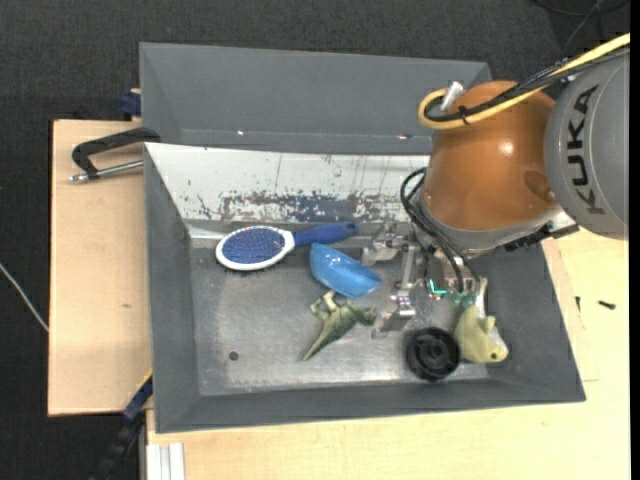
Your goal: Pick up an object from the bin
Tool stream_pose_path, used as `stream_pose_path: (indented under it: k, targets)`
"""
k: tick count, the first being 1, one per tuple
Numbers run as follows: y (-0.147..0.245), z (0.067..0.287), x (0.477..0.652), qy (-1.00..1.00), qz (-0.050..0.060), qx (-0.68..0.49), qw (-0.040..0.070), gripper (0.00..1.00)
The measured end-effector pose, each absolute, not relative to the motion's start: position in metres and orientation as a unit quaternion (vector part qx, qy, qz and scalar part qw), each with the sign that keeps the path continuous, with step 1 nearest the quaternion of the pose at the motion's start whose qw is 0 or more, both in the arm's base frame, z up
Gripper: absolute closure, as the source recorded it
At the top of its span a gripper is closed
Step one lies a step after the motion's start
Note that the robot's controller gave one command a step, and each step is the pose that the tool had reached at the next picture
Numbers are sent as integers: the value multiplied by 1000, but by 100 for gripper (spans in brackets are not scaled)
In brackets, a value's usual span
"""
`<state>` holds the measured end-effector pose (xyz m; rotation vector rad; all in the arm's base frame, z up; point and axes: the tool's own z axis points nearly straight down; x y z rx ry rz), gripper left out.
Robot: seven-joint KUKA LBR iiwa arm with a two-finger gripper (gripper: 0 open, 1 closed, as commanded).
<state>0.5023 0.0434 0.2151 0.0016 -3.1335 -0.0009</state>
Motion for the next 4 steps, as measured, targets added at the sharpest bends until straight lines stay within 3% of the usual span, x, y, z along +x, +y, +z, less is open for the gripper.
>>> stream_pose_path:
  k: [1,2,3,4]
  targets:
    - [35,83,553,-998,-1,-58,-1,0]
    - [44,101,549,-972,-1,-233,-2,0]
    - [47,101,550,-932,-1,-363,-1,0]
    - [51,75,565,-899,-2,-438,1,0]
